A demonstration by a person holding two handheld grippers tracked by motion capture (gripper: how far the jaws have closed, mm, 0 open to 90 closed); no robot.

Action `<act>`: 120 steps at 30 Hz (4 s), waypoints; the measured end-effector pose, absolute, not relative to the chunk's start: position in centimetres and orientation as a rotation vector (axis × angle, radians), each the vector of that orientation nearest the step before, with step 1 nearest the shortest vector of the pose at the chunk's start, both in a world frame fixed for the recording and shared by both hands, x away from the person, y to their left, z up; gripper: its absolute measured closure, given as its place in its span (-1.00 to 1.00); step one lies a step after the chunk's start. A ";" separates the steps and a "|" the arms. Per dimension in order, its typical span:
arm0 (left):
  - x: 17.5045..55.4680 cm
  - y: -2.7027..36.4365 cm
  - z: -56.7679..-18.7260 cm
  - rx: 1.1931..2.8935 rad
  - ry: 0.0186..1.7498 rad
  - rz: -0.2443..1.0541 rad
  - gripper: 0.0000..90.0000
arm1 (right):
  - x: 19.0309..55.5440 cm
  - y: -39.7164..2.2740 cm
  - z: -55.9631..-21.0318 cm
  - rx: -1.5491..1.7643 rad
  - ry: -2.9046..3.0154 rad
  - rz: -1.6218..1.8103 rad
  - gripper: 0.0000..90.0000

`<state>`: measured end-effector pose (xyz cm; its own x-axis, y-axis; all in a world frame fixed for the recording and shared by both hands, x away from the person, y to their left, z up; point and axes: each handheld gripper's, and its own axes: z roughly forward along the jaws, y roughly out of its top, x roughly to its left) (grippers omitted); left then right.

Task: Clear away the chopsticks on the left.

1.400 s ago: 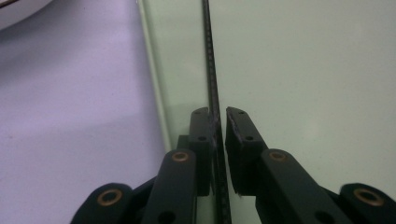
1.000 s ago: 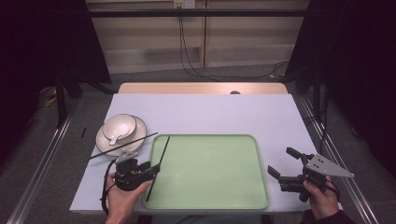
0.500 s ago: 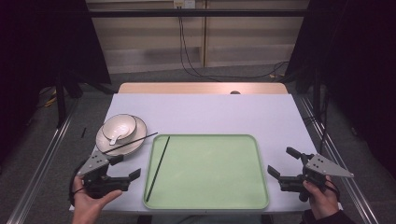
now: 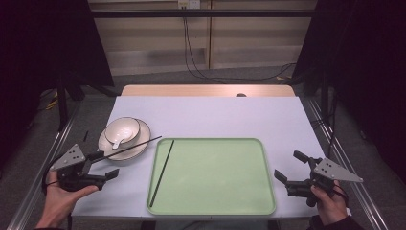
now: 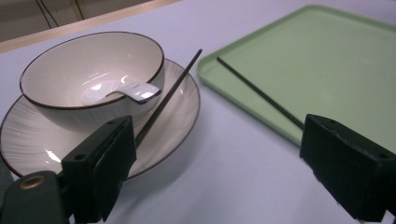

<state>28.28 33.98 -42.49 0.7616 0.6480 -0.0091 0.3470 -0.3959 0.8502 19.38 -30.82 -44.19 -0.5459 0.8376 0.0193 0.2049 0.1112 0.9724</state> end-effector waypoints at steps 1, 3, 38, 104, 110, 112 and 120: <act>28.8 34.2 -42.5 2.040 0.735 0.409 -0.73 | 19.4 -30.8 -44.2 1.012 1.836 1.464 -0.93; 29.7 34.4 -42.7 2.038 0.752 0.392 -0.72 | 19.4 -30.8 -44.2 1.014 1.838 1.464 -0.93; 36.1 33.9 -45.2 2.336 0.688 0.312 0.65 | 19.4 -30.8 -44.3 1.027 1.834 1.466 -0.93; 29.0 32.1 -41.3 2.073 0.857 0.165 0.91 | 19.4 -30.9 -44.2 1.036 1.839 1.467 -0.93; 27.6 30.8 -41.5 2.062 0.910 0.168 0.91 | 19.4 -30.9 -44.2 1.029 1.835 1.462 -0.93; 27.2 30.5 -41.5 2.039 0.937 0.187 0.91 | 19.4 -30.9 -44.2 1.033 1.843 1.468 -0.93; 25.4 29.0 -41.3 1.997 1.028 0.256 0.91 | 19.5 -30.8 -44.3 1.030 1.833 1.468 -0.93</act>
<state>25.41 29.01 -41.32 0.6408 0.7446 -0.1869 0.5700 -0.2983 0.7656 19.45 -30.77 -44.26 -0.5414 0.8401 0.0327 0.2157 0.1012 0.9712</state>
